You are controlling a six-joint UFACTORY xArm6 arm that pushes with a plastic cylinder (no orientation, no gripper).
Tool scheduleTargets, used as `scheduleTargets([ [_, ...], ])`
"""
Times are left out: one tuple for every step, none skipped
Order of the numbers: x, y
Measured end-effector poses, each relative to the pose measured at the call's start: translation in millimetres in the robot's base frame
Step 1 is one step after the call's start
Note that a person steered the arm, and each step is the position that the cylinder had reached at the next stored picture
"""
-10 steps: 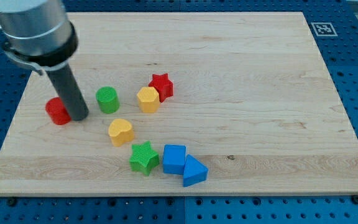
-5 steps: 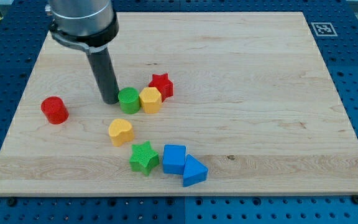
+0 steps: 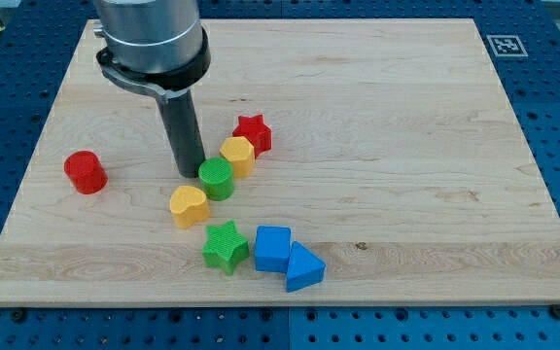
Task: Push the green circle to the right of the blue triangle
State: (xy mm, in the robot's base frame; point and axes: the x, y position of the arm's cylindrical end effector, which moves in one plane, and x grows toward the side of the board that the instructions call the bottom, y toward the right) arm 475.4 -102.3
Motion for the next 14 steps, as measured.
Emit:
scheduleTargets([
  [5.1,16.2],
  [12.8,22.3],
  [24.1,18.2],
  [32.8,19.3],
  [33.3,32.2],
  [33.5,52.5],
  [41.7,78.7],
  [51.4,106.0],
  [57.0,126.1],
  [59.3,136.0],
  [50.1,161.0],
  [63.4,170.7],
  [81.6,168.8],
  [81.7,172.3],
])
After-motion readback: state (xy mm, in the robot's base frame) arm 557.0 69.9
